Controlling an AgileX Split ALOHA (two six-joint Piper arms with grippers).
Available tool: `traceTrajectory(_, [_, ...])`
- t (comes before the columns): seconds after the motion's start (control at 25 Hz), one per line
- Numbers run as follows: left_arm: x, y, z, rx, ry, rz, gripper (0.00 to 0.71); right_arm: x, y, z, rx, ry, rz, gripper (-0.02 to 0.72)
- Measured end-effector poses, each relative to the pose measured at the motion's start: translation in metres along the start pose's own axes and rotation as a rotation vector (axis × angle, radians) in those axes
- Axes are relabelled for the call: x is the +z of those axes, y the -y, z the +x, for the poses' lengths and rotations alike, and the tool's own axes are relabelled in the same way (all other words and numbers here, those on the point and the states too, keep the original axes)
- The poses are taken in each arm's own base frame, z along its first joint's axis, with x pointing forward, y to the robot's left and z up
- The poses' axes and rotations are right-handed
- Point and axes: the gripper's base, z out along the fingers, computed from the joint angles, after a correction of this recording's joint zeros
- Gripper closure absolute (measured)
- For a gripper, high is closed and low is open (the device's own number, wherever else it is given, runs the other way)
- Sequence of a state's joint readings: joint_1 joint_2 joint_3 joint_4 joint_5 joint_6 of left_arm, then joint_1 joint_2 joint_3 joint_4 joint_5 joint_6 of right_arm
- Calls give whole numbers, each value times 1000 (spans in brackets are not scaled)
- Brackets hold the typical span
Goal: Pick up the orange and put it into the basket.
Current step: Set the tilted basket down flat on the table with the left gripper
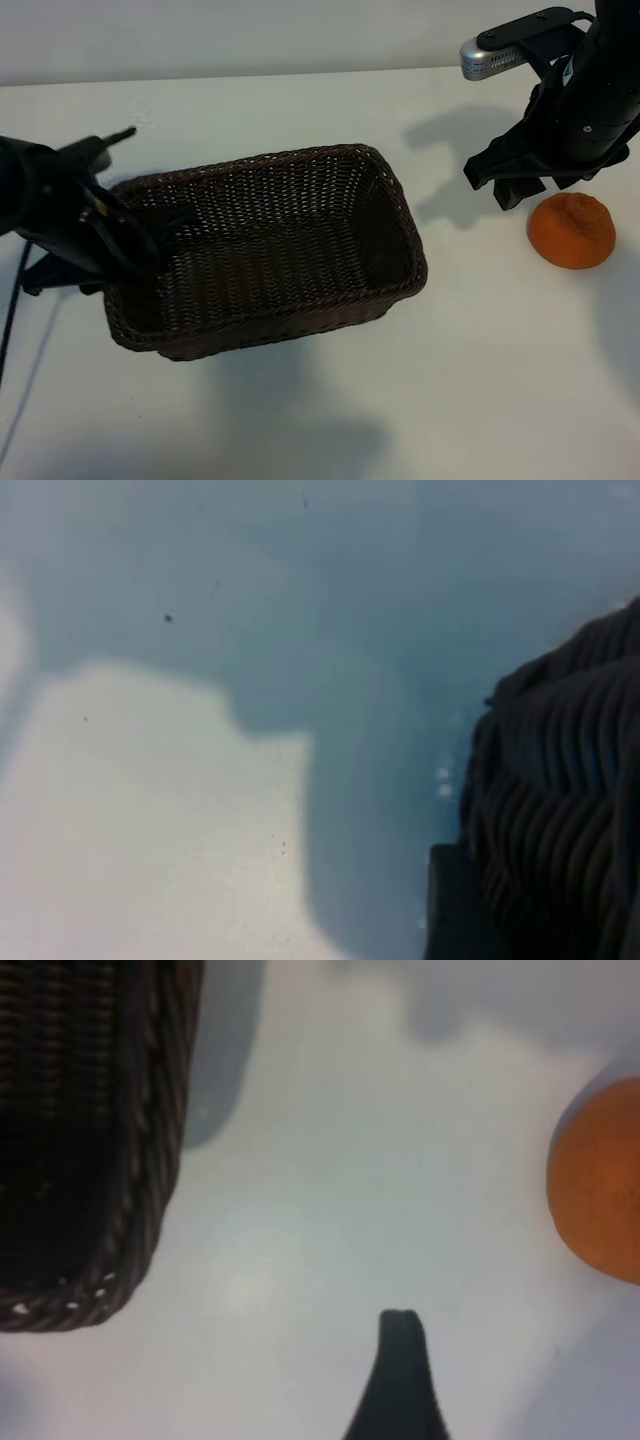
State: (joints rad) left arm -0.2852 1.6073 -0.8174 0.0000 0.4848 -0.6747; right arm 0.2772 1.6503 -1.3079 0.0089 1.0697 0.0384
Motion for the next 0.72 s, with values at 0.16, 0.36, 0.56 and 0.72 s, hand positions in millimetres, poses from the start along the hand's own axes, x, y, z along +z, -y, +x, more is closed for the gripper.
traceTrajectory(0.16, [-15,-4,-4,-19,28,44,391,0,0,0,1,0,-2,156])
traceTrajectory(0.36, [-27,-8,-7,-11,51,83,391,0,0,0,1,0,-4,156])
traceTrajectory(0.56, [-32,-6,-5,7,50,116,391,0,-1,0,2,0,-6,156])
traceTrajectory(0.72, [-32,-11,-8,11,36,156,391,0,-1,0,2,0,-6,156])
